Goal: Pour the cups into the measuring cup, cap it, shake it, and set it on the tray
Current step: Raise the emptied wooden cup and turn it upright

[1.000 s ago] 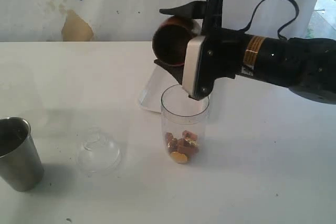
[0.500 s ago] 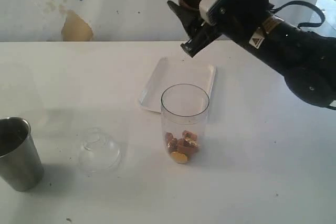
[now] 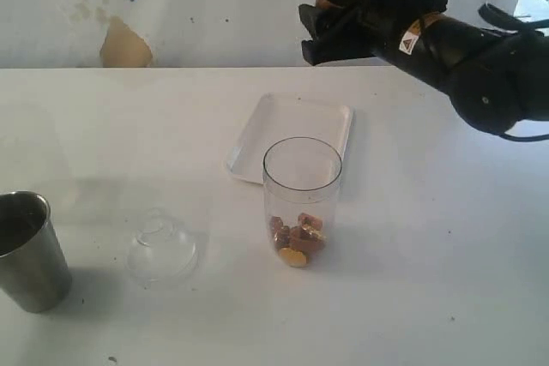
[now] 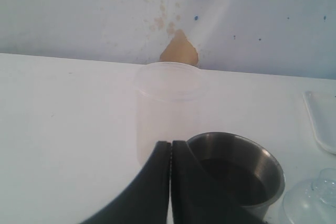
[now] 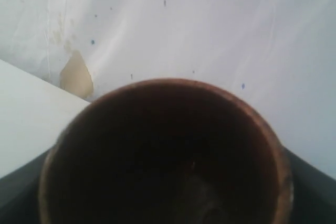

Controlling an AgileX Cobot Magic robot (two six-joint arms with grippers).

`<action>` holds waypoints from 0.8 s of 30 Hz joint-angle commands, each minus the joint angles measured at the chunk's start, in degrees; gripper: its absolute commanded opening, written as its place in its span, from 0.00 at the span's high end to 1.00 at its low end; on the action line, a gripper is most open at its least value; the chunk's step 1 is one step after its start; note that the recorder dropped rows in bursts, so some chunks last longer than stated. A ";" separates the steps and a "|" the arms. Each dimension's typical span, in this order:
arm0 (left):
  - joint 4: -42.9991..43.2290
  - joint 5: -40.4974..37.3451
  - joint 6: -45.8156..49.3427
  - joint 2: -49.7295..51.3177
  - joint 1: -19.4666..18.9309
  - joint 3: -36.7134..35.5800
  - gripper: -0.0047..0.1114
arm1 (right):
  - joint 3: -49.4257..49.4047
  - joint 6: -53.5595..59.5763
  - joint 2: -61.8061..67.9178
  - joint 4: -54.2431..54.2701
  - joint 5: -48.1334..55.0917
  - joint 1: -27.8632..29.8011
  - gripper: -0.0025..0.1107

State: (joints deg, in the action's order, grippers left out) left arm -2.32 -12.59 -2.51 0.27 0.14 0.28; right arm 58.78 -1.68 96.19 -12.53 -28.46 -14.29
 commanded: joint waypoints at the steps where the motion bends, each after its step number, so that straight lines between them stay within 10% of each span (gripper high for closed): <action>1: -0.20 0.56 -0.13 -0.27 0.00 -0.28 0.95 | 3.17 -1.61 2.14 0.38 6.54 0.06 0.98; 24: -0.20 0.56 -0.13 -0.27 0.00 -0.28 0.95 | 4.85 -29.10 11.54 -26.40 -8.39 9.72 0.98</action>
State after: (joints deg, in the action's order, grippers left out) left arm -2.32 -12.59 -2.51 0.27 0.14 0.28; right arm 62.41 -28.56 106.40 -35.00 -34.67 -4.79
